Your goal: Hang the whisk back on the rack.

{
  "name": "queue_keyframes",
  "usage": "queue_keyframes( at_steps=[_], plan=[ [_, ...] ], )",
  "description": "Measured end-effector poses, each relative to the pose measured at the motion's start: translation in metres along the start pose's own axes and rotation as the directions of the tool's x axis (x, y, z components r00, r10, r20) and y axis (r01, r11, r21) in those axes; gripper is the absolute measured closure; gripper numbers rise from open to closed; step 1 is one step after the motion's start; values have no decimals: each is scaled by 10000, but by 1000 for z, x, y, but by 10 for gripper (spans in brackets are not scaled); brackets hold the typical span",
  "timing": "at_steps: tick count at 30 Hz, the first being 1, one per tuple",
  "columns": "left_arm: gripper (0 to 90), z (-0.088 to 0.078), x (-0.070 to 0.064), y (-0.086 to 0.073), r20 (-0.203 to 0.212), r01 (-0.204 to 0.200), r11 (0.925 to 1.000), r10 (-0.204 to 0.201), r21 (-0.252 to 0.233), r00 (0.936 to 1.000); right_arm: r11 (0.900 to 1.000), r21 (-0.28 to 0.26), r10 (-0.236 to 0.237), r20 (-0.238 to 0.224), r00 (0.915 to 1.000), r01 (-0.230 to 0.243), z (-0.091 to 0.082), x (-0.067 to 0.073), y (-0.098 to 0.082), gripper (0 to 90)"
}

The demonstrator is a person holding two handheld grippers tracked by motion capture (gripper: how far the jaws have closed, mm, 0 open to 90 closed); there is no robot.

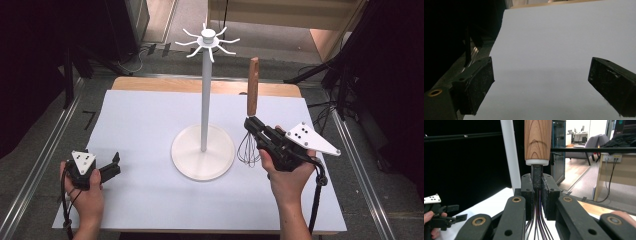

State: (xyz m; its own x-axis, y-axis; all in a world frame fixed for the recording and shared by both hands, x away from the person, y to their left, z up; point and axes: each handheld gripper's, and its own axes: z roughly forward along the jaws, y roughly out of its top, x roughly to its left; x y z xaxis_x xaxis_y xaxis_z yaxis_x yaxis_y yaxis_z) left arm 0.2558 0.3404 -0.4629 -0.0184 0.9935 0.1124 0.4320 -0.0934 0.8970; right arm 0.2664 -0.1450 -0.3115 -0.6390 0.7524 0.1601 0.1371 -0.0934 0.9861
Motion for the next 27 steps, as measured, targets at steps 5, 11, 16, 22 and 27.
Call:
queue_keyframes(
  at_steps=[5,11,16,22,27],
  plan=[
    [70,0,0,0,22,9,10000,-9,-14,10000,9998,-166,-151,-105,9998,149,-1,4,6,829],
    [71,0,0,0,16,1,10000,-1,-5,10000,9993,-266,-279,-233,9993,273,-3,9,11,830],
    [71,0,0,0,25,-21,10000,21,-4,10000,9988,-345,-361,-393,9986,348,-2,9,16,829],
    [71,0,0,0,14,-36,10000,36,4,10000,9985,-374,-411,-598,9974,389,0,11,20,829],
    [71,0,0,0,23,-26,10000,26,6,10000,9985,-402,-389,-700,9968,362,3,11,22,829]
  ],
)
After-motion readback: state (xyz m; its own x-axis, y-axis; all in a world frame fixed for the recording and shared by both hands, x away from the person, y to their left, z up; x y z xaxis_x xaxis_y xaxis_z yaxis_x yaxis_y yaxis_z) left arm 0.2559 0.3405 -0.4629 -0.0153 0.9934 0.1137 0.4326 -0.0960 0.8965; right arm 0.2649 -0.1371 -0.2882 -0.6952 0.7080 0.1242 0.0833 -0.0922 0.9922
